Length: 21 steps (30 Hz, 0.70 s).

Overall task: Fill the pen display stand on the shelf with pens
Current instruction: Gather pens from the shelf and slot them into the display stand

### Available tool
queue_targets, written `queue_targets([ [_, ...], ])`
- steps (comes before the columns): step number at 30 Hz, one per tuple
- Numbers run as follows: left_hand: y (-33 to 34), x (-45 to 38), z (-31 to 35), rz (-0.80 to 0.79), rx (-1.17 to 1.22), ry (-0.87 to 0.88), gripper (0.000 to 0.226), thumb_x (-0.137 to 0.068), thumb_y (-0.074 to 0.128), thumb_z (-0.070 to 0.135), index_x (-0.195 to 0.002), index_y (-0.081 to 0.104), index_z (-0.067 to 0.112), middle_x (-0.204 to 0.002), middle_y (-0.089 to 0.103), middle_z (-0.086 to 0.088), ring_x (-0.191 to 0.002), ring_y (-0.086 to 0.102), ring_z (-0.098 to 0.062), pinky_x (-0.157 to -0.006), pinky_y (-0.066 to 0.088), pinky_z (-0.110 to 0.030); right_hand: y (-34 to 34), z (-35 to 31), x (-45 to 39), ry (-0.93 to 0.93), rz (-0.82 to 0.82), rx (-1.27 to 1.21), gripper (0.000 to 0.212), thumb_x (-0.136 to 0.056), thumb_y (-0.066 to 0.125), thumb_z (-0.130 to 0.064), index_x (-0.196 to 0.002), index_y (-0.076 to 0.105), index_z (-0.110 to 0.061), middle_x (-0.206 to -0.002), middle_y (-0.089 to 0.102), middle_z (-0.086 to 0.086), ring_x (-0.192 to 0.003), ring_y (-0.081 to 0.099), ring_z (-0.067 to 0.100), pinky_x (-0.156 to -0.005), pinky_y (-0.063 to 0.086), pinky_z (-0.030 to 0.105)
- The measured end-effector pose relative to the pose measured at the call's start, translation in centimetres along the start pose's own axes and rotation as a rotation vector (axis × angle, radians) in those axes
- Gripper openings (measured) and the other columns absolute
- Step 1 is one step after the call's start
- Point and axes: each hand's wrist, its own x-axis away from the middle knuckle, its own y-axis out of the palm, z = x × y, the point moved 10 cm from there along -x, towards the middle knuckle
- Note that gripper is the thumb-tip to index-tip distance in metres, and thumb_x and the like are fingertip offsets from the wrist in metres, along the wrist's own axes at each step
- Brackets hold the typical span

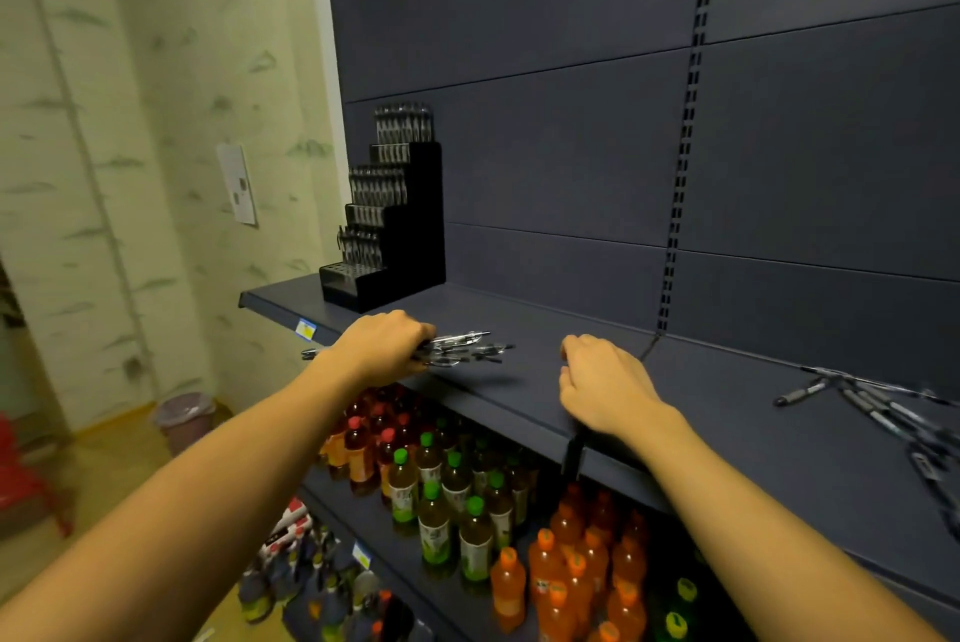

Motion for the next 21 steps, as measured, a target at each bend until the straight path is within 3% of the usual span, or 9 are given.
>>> queue_targets([
  [8, 2.4, -1.1, -4.3, 0.029, 0.023, 0.012, 0.015, -0.093, 0.063, 0.034, -0.095, 0.053, 0.022, -0.091, 0.059, 0.001, -0.084, 0.06, -0.023, -0.068, 0.052, -0.038, 2.9, -3.5, -5.3, -0.03, -0.003, 0.0, 0.019, -0.101, 0.043, -0.023, -0.111, 0.055, -0.012, -0.11, 0.06, 0.007, -0.098, 0.058, 0.027, -0.072, 0.041, 0.034],
  [16, 5.9, -6.0, -9.3, 0.013, 0.005, 0.059, 0.014, -0.093, 0.061, 0.032, -0.096, 0.055, 0.02, -0.091, 0.06, -0.003, -0.08, 0.06, -0.025, -0.069, 0.054, -0.043, 6.2, -4.4, -13.5, -0.019, -0.004, 0.006, 0.013, -0.1, 0.045, -0.022, -0.102, 0.053, -0.013, -0.104, 0.057, 0.007, -0.086, 0.051, 0.025, -0.069, 0.035, 0.032],
  [21, 7.2, -9.5, -13.5, 0.011, -0.017, 0.08, 0.014, -0.093, 0.06, 0.031, -0.097, 0.055, 0.018, -0.097, 0.062, -0.004, -0.086, 0.061, -0.027, -0.065, 0.049, -0.039, 7.4, -5.0, -19.4, -0.015, -0.001, 0.008, 0.014, -0.098, 0.045, -0.02, -0.102, 0.055, -0.011, -0.102, 0.058, 0.006, -0.09, 0.057, 0.027, -0.069, 0.038, 0.032],
])
